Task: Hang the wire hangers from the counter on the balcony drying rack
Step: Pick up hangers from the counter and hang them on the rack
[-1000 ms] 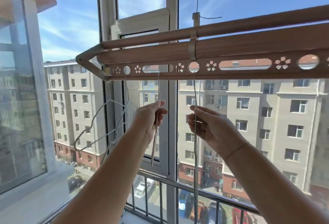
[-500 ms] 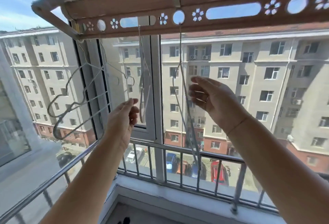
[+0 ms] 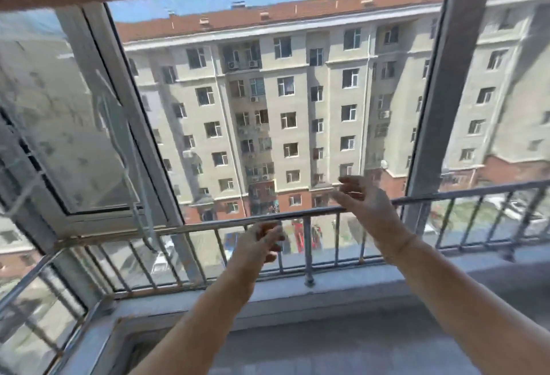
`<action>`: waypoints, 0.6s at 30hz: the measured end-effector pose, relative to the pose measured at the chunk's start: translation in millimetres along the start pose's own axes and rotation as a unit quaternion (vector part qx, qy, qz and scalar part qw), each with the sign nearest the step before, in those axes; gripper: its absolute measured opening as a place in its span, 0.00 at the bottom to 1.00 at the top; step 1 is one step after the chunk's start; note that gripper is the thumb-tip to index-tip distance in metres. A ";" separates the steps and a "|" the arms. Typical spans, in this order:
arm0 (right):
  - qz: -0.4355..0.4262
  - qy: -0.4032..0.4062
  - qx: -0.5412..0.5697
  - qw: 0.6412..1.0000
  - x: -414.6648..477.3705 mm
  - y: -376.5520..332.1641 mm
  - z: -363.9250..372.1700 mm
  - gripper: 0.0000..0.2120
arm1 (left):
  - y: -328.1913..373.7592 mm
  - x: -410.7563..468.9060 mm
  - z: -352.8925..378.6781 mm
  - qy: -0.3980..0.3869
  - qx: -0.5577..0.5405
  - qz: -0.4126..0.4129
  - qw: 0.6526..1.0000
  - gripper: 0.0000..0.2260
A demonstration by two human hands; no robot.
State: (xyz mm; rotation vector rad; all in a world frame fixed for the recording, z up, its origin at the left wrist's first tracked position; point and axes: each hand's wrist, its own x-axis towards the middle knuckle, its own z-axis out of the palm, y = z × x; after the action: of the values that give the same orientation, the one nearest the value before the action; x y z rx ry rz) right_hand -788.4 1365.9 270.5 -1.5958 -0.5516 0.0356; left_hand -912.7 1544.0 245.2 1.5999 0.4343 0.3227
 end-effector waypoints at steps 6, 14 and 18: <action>0.017 0.092 -0.065 0.993 -41.2 31.4 -148.9 0.19 | 0.9 -10.5 148.0 -0.167 0.050 0.033 0.984 0.13; 0.068 0.202 -0.130 0.968 -107.7 64.5 -355.0 0.27 | 0.4 -51.1 358.2 -0.297 0.059 0.062 0.951 0.18; 0.101 0.258 -0.136 0.951 -144.3 77.9 -449.7 0.28 | -0.9 -75.5 453.8 -0.356 0.059 0.063 0.931 0.19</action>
State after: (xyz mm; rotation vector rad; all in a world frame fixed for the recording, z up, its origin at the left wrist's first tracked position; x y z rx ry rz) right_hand -734.3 894.7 206.0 -1.8363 0.0191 -0.3110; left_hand -771.9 1107.2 213.4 1.7385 -0.2135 -0.2028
